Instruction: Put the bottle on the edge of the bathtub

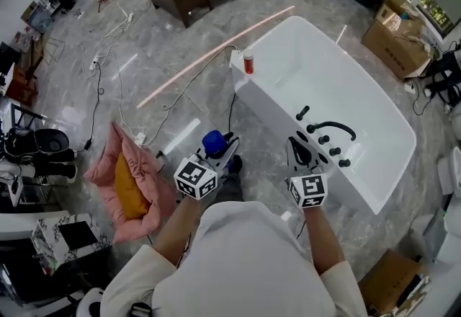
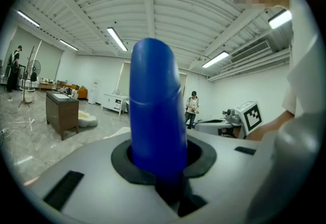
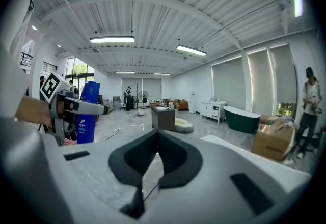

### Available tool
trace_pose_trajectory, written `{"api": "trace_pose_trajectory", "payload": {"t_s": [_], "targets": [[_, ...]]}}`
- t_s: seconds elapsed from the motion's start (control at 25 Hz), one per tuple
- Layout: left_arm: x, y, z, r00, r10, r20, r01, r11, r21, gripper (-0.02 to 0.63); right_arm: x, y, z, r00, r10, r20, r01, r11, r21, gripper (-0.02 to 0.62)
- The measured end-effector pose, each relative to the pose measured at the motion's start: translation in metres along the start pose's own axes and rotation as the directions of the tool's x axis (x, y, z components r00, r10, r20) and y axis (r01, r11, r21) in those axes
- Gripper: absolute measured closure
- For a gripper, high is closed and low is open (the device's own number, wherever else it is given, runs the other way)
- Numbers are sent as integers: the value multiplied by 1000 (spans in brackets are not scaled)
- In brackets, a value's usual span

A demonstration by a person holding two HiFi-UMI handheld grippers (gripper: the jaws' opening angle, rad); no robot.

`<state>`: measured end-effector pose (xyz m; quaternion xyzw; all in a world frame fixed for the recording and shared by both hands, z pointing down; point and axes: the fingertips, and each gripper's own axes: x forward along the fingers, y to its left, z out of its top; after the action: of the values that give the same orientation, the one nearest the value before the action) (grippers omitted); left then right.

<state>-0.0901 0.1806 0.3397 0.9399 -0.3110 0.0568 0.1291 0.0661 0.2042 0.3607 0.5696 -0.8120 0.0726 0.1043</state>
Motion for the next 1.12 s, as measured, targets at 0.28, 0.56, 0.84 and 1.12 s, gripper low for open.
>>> {"api": "trace_pose_trajectory", "payload": {"t_s": [0.28,0.56,0.84,1.12], "targets": [[64,77,27,999,-46,-27,46,999,-10,529,87,-33,20,999,-32,-33,33,999,28,592],[120,153,44,993,-103,-56,103,995,-3,529,172,-64,28,994,-79,-69,83,995,60,592],[166,211,47,983,-171,-73,171,985,0,529,231,-81,25,986,-127,-107,135,988,73,592],[192,241,47,975,-204,-88,204,979,-14,529,262,-89,23,980,-147,-136,158,984,78,592]]}}
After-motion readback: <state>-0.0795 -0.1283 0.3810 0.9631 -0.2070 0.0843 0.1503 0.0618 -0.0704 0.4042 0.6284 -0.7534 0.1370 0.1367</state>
